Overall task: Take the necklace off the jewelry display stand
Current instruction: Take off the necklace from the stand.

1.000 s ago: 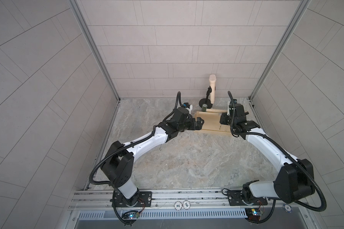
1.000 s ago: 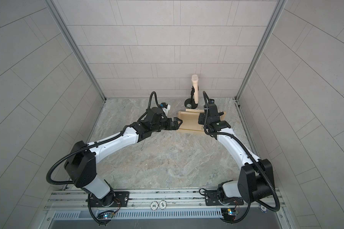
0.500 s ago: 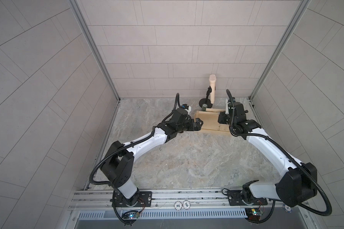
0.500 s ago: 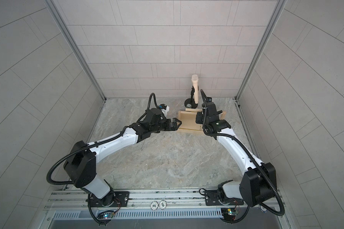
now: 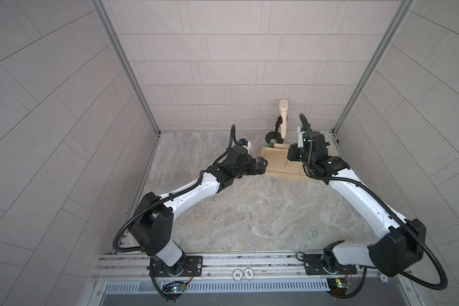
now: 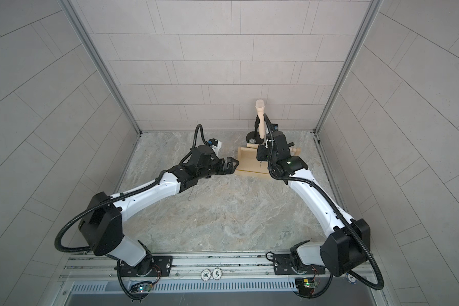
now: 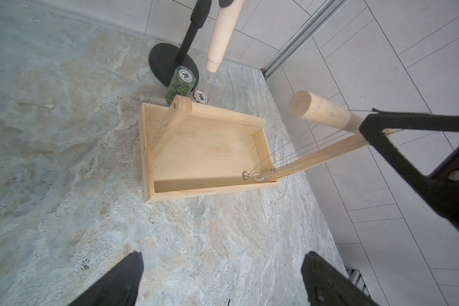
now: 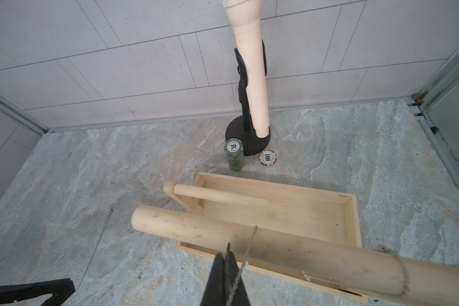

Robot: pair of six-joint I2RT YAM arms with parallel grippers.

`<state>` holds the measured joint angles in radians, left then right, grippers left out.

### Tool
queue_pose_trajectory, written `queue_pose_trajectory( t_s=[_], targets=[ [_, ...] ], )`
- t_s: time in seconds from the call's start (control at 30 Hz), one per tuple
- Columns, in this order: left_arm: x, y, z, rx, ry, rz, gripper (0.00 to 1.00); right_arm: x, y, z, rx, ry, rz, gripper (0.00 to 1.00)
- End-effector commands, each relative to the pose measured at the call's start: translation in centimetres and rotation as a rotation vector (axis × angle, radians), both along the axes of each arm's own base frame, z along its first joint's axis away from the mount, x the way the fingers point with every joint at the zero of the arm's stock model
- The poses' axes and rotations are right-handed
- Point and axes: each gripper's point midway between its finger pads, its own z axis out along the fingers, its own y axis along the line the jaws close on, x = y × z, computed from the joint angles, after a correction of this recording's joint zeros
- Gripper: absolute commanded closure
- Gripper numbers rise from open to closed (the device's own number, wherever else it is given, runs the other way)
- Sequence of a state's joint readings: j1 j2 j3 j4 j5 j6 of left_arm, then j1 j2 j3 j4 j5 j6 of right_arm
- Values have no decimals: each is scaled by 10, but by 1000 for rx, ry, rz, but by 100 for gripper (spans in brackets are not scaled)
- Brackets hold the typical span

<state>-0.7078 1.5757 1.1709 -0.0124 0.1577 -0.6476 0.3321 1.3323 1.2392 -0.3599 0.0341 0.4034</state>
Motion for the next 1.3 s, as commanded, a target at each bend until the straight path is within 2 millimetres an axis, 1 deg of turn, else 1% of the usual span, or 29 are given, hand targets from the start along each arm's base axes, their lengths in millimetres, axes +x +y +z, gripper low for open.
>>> queue_pose_trajectory(
  t_s=[0.0, 0.07, 0.23, 0.5, 0.67, 0.97, 1.27],
  targets=[
    [6, 22, 15, 14, -53, 101, 0, 3, 11, 16, 3, -31, 30, 100],
    [5, 24, 19, 23, -83, 89, 0, 4, 15, 21, 1, -39, 40, 100],
    [-2, 21, 29, 14, -115, 5, 0, 8, 27, 33, 1, -61, 69, 100],
    [-1, 24, 29, -9, -92, -38, 0, 15, 49, 48, -9, -81, 120, 100],
    [-2, 28, 31, 1, -113, -44, 0, 19, 64, 57, -17, -96, 153, 100],
    [-5, 17, 43, -36, -167, -119, 0, 25, 86, 78, -11, -132, 198, 100],
    [2, 8, 53, -50, -218, -149, 0, 29, 110, 98, 13, -154, 230, 100]
  ],
)
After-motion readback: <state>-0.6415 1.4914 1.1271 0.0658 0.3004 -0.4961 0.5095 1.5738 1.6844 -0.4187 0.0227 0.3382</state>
